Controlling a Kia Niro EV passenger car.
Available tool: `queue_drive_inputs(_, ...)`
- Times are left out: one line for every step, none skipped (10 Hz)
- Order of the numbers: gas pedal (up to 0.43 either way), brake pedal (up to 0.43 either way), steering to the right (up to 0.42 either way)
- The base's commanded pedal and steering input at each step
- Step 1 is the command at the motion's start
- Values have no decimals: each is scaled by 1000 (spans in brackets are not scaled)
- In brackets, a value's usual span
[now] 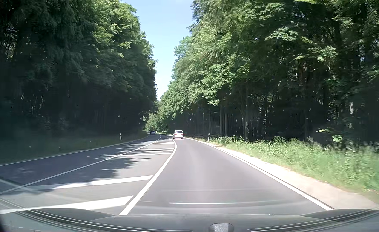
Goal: Follow the waypoints while adhering to traffic rules and regulations
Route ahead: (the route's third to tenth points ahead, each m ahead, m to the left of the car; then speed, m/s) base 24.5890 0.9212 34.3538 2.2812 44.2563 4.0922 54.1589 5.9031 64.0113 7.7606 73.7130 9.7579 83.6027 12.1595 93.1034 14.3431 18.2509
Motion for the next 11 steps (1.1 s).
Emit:
queue_drive_inputs(150,30,-16)
queue_drive_inputs(150,30,-16)
queue_drive_inputs(150,30,-16)
queue_drive_inputs(150,30,-16)
queue_drive_inputs(150,30,-16)
queue_drive_inputs(150,30,-16)
queue_drive_inputs(150,30,-16)
queue_drive_inputs(150,30,-16)
queue_drive_inputs(150,30,-16)
queue_drive_inputs(150,30,-16)
queue_drive_inputs(150,30,-16)
